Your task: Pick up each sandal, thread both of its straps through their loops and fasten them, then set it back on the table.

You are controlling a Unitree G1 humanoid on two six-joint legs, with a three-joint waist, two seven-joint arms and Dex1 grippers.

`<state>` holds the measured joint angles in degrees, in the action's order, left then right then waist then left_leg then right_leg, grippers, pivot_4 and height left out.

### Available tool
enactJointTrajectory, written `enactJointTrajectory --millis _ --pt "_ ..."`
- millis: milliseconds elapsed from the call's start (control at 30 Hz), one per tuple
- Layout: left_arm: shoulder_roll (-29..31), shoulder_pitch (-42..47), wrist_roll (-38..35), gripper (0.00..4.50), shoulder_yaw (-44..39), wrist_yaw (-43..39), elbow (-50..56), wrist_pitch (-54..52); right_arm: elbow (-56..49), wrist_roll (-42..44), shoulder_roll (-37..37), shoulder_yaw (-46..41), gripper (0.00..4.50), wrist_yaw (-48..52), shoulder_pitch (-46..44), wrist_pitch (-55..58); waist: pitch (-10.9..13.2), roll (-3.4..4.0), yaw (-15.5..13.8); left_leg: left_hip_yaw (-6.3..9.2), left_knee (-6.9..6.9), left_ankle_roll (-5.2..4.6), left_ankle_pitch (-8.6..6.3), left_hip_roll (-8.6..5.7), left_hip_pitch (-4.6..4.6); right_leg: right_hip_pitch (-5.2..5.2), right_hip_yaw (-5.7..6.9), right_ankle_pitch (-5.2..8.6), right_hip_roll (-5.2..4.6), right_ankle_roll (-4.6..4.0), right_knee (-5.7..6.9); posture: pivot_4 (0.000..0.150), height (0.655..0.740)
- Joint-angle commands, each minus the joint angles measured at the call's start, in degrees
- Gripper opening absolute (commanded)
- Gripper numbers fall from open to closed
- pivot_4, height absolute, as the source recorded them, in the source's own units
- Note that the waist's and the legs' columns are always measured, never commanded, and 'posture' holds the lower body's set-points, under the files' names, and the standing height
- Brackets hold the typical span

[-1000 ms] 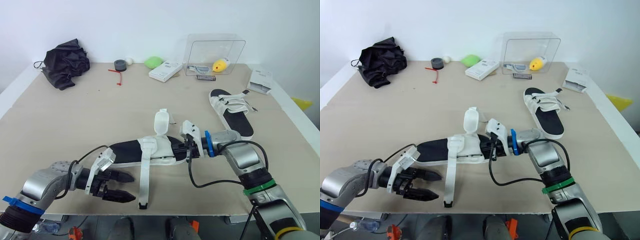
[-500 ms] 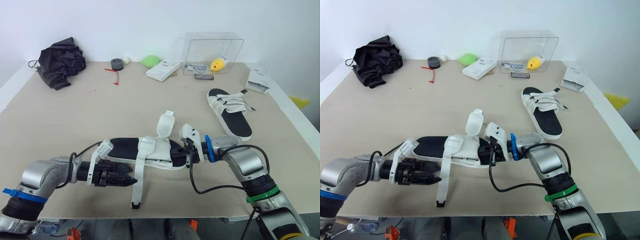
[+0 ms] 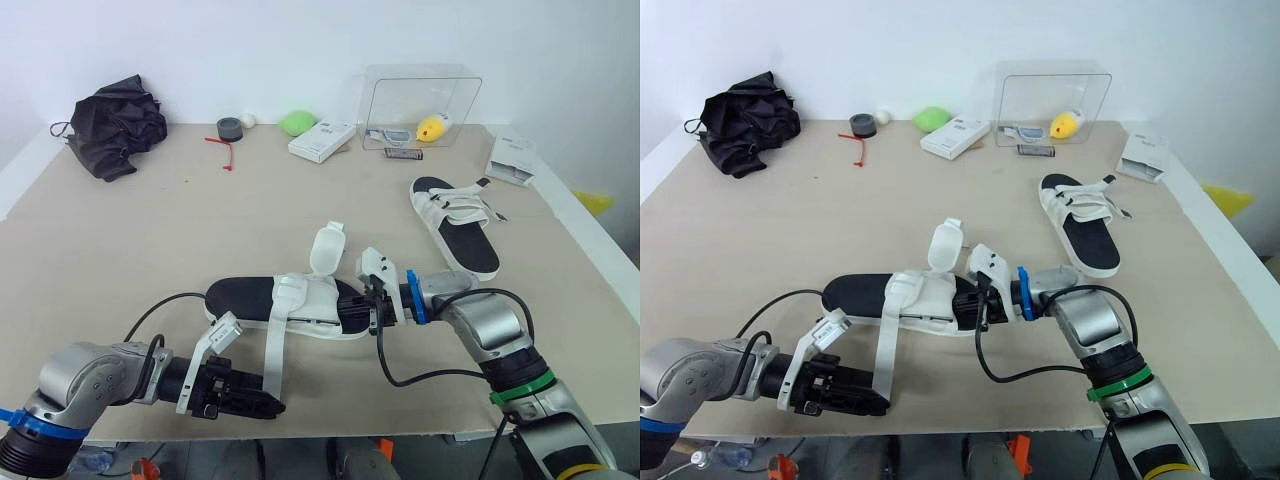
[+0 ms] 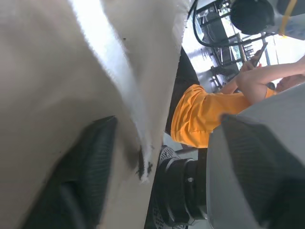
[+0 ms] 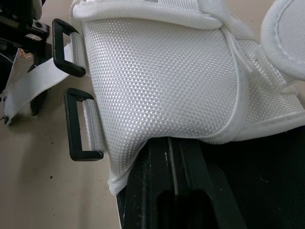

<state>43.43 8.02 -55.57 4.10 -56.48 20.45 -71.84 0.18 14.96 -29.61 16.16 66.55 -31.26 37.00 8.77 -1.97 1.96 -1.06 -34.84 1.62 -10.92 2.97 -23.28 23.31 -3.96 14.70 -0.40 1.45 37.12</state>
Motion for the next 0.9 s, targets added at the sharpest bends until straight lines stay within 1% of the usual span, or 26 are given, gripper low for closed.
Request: enactJointTrajectory --millis 33,100,133,167,333,467,567,633,700,733,900 --pt "-0.31 0.16 -2.58 1.32 -1.50 0.08 0.88 -1.24 2.75 -1.71 -0.06 2.32 0.00 -1.29 0.74 0.87 0.00 0.00 0.01 0.01 -0.02 0.00 0.00 0.00 0.00 0.00 0.00 -0.01 0.01 -0.01 0.03 0.150 0.7400" --pt "1.01 -0.07 -3.82 0.71 -1.39 -1.62 1.94 -1.73 3.06 -1.80 -0.09 2.43 0.00 -1.29 0.49 0.65 0.00 0.00 0.02 0.01 -0.04 0.00 0.00 0.01 0.00 0.00 0.00 -0.01 0.03 -0.01 0.05 0.150 0.7400" --pt "1.15 0.01 -4.20 0.57 -1.48 -1.75 2.01 -2.02 3.27 -1.82 -0.12 2.44 0.00 -1.25 0.37 0.52 0.01 -0.02 0.30 0.01 -0.05 0.00 0.00 0.02 0.01 0.00 0.00 -0.02 0.03 -0.02 0.06 0.150 0.7400" --pt "1.33 0.21 -5.07 0.01 -1.88 -2.07 1.92 -2.59 3.39 -1.81 -0.13 2.45 0.00 -1.23 0.30 0.45 0.01 -0.02 0.34 0.01 -0.06 0.00 0.00 0.02 0.00 0.01 -0.01 -0.02 0.04 -0.02 0.06 0.150 0.7400" --pt "3.23 3.51 -7.65 0.01 -3.72 -4.66 -0.31 -3.48 4.24 -1.73 -0.06 2.69 0.00 -1.20 -0.11 -0.14 0.04 -0.07 0.61 0.00 -0.10 0.00 0.00 0.01 0.00 0.00 -0.02 -0.03 0.04 -0.01 0.10 0.150 0.7400" --pt "3.52 10.97 -11.84 0.01 -7.52 -6.21 -6.91 -6.16 5.10 -1.72 0.24 2.74 0.00 -1.24 -0.59 -0.66 0.09 -0.15 0.61 0.02 -0.17 0.00 0.01 0.02 0.01 -0.01 -0.03 -0.05 0.08 -0.03 0.13 0.150 0.7400" --pt "1.03 19.94 -13.85 0.01 -9.41 -4.89 -15.09 -8.36 5.57 -1.70 0.56 2.81 0.00 -1.20 -0.91 -1.12 0.14 -0.17 0.69 0.09 -0.47 0.00 0.01 0.09 -0.06 -0.03 0.02 -0.10 0.19 -0.06 0.20 0.150 0.7400" --pt "-0.91 25.61 -12.39 0.01 -8.26 -4.83 -20.39 -8.70 5.95 -1.82 0.68 2.91 0.00 -1.15 -1.15 -1.47 0.17 -0.27 0.79 0.11 -0.58 0.00 0.01 0.05 -0.07 -0.04 0.00 -0.17 0.20 0.05 0.25 0.150 0.7400" --pt "-2.39 29.36 -10.41 0.01 -6.45 -5.66 -24.36 -8.59 6.32 -1.89 0.83 3.03 0.00 -1.25 -1.38 -1.71 0.21 -0.34 0.77 0.05 -0.58 0.00 0.00 0.05 -0.06 -0.07 -0.11 -0.24 0.20 0.09 0.25 0.150 0.7400" --pt "-2.89 30.71 -9.52 0.01 -5.67 -6.21 -25.99 -8.58 6.52 -1.93 0.93 3.07 0.00 -1.29 -1.49 -1.82 0.20 -0.35 0.84 0.15 -0.64 0.00 0.01 0.03 -0.10 -0.06 -0.08 -0.40 0.27 0.34 0.26 0.150 0.7400" --pt "-4.21 37.46 -0.69 0.01 2.62 -13.03 -35.69 -4.08 6.90 -1.81 1.58 2.99 0.00 -1.82 -2.00 -1.98 0.22 -0.32 0.99 0.18 -0.63 0.00 0.00 0.05 -0.08 -0.02 -0.15 -0.45 0.36 0.36 0.32 0.150 0.7400"
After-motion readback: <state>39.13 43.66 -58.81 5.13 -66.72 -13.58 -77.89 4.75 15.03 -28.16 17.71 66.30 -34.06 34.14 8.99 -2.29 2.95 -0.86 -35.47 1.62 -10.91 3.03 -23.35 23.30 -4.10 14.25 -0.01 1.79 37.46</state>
